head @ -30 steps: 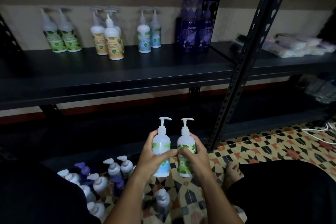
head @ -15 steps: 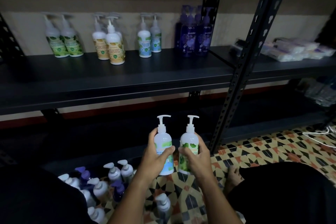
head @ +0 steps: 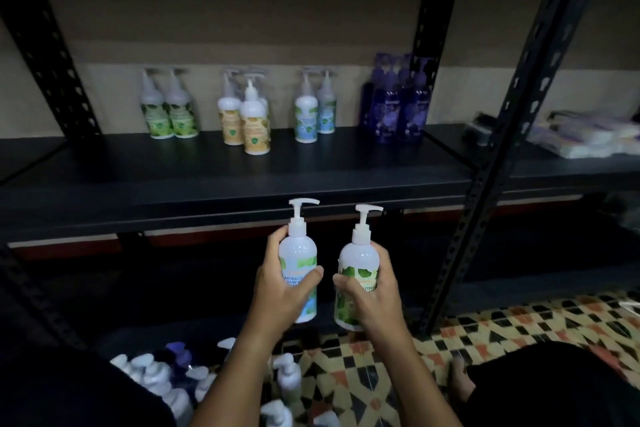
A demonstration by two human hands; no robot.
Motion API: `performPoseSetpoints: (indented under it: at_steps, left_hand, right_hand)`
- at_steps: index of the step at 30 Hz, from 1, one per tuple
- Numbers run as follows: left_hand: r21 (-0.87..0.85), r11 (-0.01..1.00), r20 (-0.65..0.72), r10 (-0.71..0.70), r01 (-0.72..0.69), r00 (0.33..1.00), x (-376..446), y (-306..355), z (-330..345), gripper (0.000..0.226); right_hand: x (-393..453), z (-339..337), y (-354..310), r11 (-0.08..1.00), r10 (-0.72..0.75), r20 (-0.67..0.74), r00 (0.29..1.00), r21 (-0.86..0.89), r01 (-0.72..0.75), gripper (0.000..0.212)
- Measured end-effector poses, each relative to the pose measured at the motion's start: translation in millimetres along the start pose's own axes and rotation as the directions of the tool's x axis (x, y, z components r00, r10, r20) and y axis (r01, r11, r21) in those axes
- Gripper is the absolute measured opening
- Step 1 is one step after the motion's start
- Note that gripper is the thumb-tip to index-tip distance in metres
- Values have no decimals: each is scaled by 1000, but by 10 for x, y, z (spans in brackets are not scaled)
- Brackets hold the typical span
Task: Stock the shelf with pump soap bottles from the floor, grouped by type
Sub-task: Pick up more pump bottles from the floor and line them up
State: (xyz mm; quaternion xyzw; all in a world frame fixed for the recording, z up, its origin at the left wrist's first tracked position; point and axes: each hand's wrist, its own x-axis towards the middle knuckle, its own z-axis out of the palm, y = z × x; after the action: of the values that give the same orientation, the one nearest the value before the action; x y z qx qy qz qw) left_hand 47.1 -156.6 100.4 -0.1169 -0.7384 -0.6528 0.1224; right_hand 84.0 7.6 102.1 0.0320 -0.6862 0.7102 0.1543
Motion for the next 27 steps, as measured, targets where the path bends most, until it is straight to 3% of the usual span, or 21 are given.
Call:
performPoseSetpoints:
  at_steps: [5, 13, 17, 27]
  left_hand:
    - [-68, 993, -25, 96, -97, 995, 440, 401, -391, 68]
    - [50, 967, -56, 252, -249, 966, 1063, 908, -1201, 62]
    - [73, 964, -145, 265, -256, 953, 1243, 965, -1594, 61]
    - [133, 963, -265, 263, -235, 928, 1531, 837, -2192, 60]
  right_hand:
    - [368, 342, -446, 992, -117, 67, 991, 52, 114, 55]
    - [1015, 1009, -908, 971, -237, 249, 939, 31, 237, 63]
    - [1269, 1395, -946, 968, -245, 344, 906, 29, 251, 64]
    - [1753, 2303, -640, 957, -233, 393, 889, -71, 282, 62]
